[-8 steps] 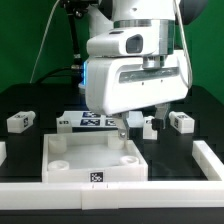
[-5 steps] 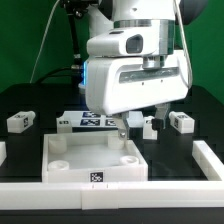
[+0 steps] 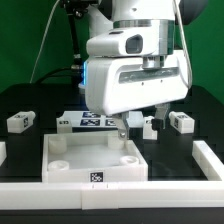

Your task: Assemble one leg

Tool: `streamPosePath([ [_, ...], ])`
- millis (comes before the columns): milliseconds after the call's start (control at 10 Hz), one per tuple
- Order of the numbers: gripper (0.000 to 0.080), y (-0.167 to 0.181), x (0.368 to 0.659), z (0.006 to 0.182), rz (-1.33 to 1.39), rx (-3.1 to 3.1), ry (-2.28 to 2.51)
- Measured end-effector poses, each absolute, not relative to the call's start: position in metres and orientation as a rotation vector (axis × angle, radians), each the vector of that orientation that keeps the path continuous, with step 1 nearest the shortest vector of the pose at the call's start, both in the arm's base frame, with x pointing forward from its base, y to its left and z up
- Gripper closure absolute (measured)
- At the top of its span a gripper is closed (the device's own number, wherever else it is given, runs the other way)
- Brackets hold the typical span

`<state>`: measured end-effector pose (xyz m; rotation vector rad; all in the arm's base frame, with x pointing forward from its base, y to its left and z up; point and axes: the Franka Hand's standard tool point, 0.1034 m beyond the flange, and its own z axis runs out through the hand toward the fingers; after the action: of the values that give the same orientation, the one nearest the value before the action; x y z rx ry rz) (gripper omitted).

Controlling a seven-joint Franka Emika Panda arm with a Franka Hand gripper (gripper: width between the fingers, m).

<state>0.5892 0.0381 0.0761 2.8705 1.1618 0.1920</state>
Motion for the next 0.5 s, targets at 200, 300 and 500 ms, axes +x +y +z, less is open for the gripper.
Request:
streamPosePath([
  [200,0.0150,0.038,0.589,0.076,0.191,2.871,1.162],
  [300,0.0150,0.038,0.585,0.072,0.214,2.832,1.232],
  [500,0.0150,0.028,0.559,0.058,0.179,2.716,1.470],
])
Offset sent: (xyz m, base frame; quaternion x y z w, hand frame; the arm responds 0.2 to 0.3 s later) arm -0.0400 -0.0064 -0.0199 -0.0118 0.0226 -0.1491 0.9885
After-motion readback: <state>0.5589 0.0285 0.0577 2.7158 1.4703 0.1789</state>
